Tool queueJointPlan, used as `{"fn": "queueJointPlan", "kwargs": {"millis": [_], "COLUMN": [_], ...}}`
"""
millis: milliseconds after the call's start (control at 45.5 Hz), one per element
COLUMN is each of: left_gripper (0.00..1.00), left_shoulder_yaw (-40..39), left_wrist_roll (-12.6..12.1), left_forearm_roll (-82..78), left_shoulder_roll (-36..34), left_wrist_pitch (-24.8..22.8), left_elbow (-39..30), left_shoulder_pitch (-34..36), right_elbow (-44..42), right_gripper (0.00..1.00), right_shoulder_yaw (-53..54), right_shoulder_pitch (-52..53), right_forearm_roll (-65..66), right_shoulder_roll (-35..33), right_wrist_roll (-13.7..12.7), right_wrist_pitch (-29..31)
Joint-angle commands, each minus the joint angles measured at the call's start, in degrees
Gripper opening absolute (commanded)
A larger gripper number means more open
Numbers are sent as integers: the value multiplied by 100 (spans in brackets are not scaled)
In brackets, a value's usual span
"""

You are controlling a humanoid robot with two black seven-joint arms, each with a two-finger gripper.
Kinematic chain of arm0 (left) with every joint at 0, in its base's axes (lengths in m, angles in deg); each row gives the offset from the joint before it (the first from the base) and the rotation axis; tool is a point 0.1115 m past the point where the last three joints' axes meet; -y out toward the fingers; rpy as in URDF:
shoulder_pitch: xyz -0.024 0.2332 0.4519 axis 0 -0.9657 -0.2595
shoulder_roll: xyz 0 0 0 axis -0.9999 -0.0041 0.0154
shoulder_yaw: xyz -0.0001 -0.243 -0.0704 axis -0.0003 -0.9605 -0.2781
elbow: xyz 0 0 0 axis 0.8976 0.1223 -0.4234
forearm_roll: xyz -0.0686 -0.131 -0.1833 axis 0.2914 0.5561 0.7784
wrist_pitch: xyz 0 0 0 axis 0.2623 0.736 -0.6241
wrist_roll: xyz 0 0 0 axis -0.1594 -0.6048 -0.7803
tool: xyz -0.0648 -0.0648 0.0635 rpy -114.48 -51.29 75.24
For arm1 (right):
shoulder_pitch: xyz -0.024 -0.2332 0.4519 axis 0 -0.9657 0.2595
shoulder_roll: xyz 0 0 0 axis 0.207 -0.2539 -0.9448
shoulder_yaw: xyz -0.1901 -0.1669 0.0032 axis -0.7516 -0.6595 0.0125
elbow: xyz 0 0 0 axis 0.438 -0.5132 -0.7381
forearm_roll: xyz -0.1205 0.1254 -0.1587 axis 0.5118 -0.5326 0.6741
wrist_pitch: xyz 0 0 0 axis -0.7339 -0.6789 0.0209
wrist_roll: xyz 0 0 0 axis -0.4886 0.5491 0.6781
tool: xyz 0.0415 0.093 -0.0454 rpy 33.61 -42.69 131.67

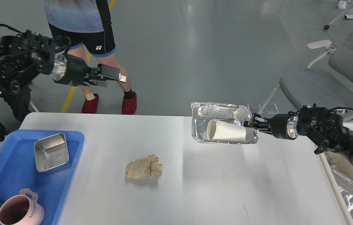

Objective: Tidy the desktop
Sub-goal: 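Withdraw the left gripper and move it toward the crumpled beige paper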

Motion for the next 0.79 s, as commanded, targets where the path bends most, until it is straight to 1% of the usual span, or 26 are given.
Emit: {"fn": "queueJointPlan", "kwargs": {"millis": [0,66,132,176,220,308,440,550,770], "left_gripper": [91,91,91,91,91,91,91,91,91], "left_shoulder_yaw": [49,40,22,14,14,-48,-57,-57,40], "left_wrist_roll": [-18,-36,-45,-45,-54,-54,-54,-54,-115], "left_forearm_roll": [-663,-1199,-1604,-1745,-1807,-1834,-1904,-1948,-2045], "left_shoulder_roll": [-1710,-2694,-3582,-4057,-4471,-5008,-5413,-5475,-5325], "left_wrist_pitch": [127,118,22,-66,-250,-751,-1286,-1286,-1286], "left_elbow": [-1920,-2905,-3644,-3961,-4190,-4297,-4297,-4297,-4341], "left_shoulder_pitch": [519,695,826,941,1072,1388,2048,2224,2075], "right_elbow": [0,0,0,0,0,0,0,0,0], "right_gripper": [0,0,0,0,0,0,0,0,0], "right_shoulder_yaw": [-1,-1,-1,-1,7,-1,-1,-1,-1], "right_shoulder_pitch": [16,16,16,16,16,-1,-1,-1,-1], "right_forearm_roll": [1,1,1,1,1,1,1,1,1], "right_shoulder_roll": [15,15,15,15,24,24,33,50,86], "right_wrist_roll": [-1,-1,-1,-1,-1,-1,-1,-1,-1], "right_wrist_pitch": [0,0,0,0,0,-26,-44,-44,-61]}}
